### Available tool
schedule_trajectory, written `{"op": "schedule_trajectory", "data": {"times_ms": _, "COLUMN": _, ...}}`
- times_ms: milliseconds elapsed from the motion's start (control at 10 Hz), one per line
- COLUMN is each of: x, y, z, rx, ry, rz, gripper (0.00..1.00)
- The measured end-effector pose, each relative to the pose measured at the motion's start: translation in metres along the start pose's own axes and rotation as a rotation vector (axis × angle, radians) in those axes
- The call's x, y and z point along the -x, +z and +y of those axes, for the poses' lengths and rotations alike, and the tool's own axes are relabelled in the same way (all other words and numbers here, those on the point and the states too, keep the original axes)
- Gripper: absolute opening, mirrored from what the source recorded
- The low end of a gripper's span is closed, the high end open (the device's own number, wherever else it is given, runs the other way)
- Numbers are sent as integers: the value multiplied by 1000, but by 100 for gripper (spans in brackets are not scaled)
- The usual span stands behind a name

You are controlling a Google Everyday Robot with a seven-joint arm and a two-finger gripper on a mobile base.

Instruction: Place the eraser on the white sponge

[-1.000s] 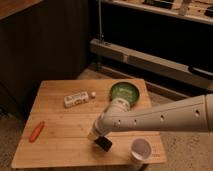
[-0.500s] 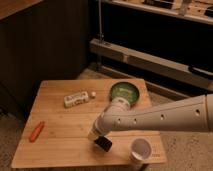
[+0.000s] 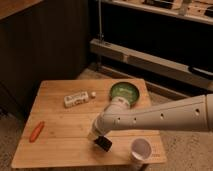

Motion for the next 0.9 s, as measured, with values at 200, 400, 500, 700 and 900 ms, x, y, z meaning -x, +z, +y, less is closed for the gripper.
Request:
{"op": "schedule_trajectory", "data": {"times_ms": 200, "x": 8, "y": -2, "z": 2, "rx": -27, "ry": -59, "rz": 14, "gripper": 43}}
{"op": "schedule_trajectory", "data": {"times_ms": 400, "x": 11, "y": -7, "z": -13, "rx": -54, "ry": -85, "rz": 10, "gripper": 63}}
{"op": "schedule_trajectory", "data": {"times_ms": 500, "x": 16, "y": -9, "z": -18, "rx": -62, "ry": -85, "rz": 2, "gripper": 73}}
{"op": "schedule_trajectory", "data": {"times_ms": 700, "x": 19, "y": -14, "z": -35, "rx": -56, "ry": -64, "rz": -43, "gripper": 80}}
{"op": "schedule_trajectory", "data": {"times_ms": 900, "x": 17, "y": -12, "z": -47, "rx": -50, "ry": -66, "rz": -48, "gripper": 64}}
